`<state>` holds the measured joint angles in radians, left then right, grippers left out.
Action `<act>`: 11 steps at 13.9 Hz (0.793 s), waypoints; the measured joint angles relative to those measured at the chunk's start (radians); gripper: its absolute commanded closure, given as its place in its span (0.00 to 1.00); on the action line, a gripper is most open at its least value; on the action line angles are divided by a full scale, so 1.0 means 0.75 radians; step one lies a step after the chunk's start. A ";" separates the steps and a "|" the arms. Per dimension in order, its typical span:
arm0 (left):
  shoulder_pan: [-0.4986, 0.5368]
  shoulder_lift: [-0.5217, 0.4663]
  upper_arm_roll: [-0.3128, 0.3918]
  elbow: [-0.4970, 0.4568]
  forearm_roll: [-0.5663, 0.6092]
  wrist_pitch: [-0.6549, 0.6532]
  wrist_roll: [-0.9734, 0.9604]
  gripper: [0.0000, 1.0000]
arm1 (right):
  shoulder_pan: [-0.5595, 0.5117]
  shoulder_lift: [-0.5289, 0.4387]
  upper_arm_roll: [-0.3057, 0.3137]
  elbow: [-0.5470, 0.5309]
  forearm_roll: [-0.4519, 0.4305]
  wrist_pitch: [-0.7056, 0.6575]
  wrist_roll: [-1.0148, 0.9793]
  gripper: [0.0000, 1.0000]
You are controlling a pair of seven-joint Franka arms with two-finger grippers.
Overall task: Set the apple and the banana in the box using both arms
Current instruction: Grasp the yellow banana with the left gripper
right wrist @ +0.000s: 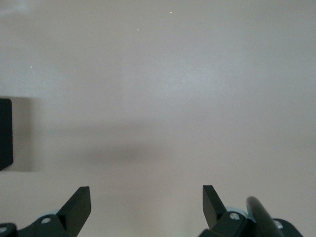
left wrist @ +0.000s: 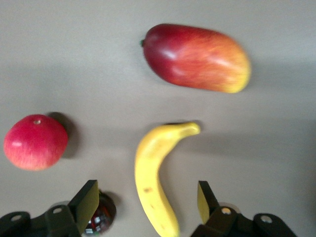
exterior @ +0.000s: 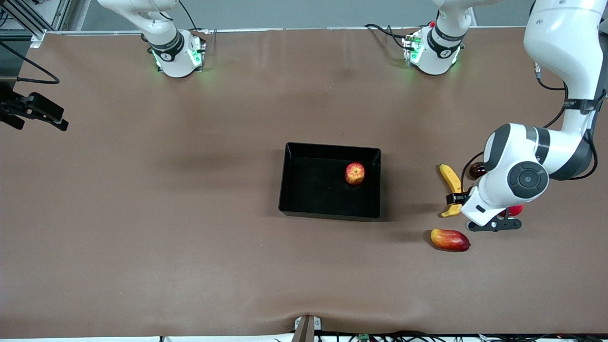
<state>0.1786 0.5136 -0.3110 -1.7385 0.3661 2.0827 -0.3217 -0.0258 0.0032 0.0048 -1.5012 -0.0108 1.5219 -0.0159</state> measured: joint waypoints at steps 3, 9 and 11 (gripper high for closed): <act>0.092 0.054 0.000 -0.121 0.037 0.168 0.057 0.18 | 0.000 0.000 0.000 0.000 -0.007 -0.004 -0.022 0.00; 0.104 0.096 -0.020 -0.172 0.038 0.183 0.067 0.23 | -0.002 0.001 -0.003 0.000 -0.007 -0.020 -0.024 0.00; 0.103 0.096 -0.021 -0.193 0.038 0.183 0.067 0.49 | -0.002 0.002 -0.003 0.000 -0.007 -0.021 -0.024 0.00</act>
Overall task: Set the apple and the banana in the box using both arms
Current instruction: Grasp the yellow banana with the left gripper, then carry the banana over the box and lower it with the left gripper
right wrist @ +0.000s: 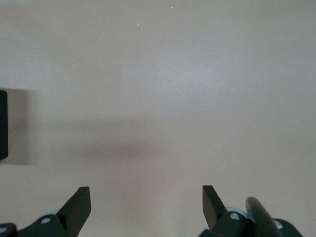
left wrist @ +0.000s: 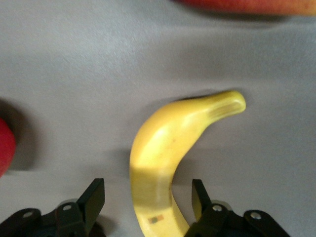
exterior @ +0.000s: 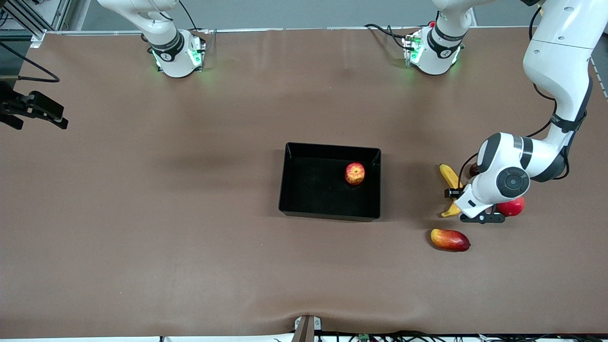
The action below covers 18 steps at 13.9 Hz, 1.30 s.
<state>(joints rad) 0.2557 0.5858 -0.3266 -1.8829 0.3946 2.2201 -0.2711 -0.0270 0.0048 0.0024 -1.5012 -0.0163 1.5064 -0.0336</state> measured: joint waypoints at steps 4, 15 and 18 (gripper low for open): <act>0.000 -0.006 -0.001 -0.045 0.001 0.000 0.000 1.00 | 0.000 0.002 0.000 0.000 0.000 -0.001 0.000 0.00; -0.103 -0.281 -0.370 0.245 -0.109 -0.443 -0.344 1.00 | -0.001 0.006 -0.002 0.000 0.000 0.000 0.000 0.00; -0.281 -0.202 -0.371 0.404 -0.164 -0.481 -0.497 1.00 | -0.002 0.006 -0.003 0.000 0.000 0.000 0.000 0.00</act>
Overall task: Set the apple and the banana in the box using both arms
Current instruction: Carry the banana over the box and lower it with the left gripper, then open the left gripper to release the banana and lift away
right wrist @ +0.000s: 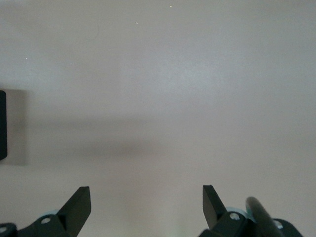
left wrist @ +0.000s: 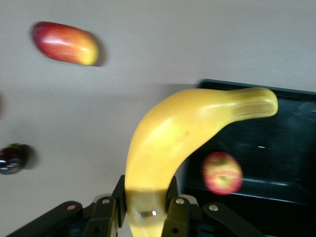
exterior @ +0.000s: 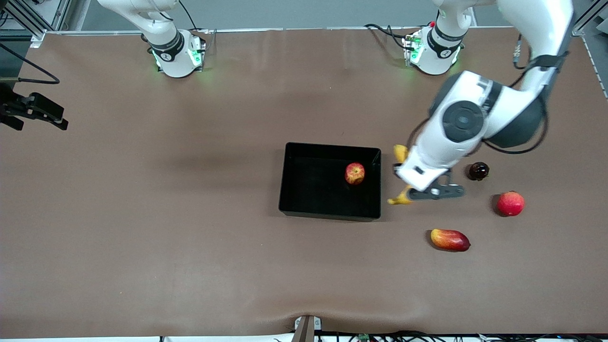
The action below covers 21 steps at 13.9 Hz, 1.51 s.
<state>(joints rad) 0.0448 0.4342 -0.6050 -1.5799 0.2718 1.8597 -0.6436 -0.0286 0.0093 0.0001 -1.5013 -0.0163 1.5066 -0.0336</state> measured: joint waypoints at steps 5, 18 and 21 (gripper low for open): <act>-0.245 0.276 0.009 0.245 0.000 0.043 -0.131 1.00 | -0.005 0.000 -0.001 0.000 0.000 0.000 0.000 0.00; -0.644 0.587 0.304 0.301 0.000 0.347 -0.184 0.74 | -0.008 0.001 -0.005 0.000 0.000 0.001 0.000 0.00; -0.658 0.624 0.333 0.302 0.000 0.382 -0.182 0.00 | -0.010 0.002 -0.006 0.000 0.000 0.001 0.000 0.00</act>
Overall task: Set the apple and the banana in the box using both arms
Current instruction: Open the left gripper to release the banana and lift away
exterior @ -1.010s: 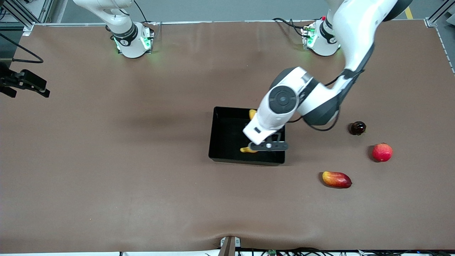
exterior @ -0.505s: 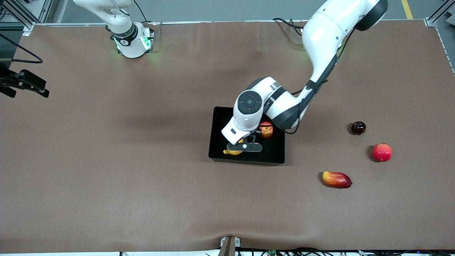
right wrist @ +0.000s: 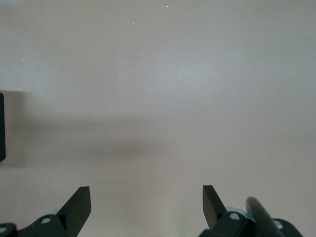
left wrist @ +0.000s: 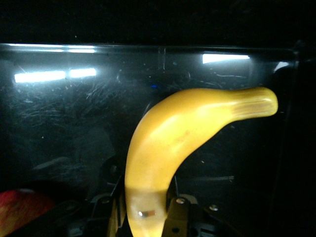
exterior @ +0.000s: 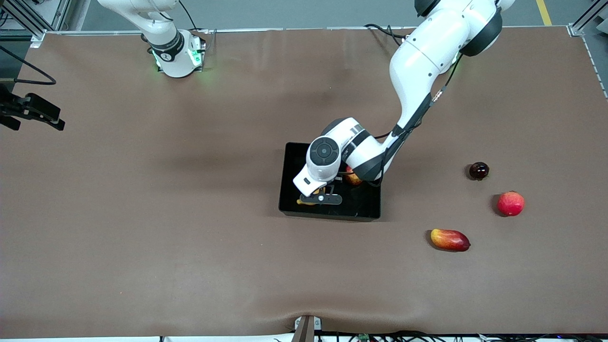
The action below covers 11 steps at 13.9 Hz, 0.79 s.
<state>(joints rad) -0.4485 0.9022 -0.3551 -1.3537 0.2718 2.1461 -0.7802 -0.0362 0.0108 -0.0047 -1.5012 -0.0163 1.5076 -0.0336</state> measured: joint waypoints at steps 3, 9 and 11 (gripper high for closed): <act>-0.004 -0.011 0.023 0.030 0.037 0.004 0.003 0.00 | 0.000 0.002 0.000 0.000 0.000 0.000 0.000 0.00; 0.188 -0.360 0.046 0.106 0.060 -0.177 0.101 0.00 | -0.001 0.002 -0.001 0.000 0.000 0.001 0.000 0.00; 0.321 -0.518 0.046 0.102 0.051 -0.291 0.144 0.00 | -0.001 0.002 -0.001 0.000 0.000 0.001 0.000 0.00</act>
<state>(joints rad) -0.2075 0.5138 -0.3207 -1.2771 0.3101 1.9278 -0.6720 -0.0371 0.0124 -0.0054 -1.5009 -0.0163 1.5083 -0.0336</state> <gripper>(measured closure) 0.000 0.000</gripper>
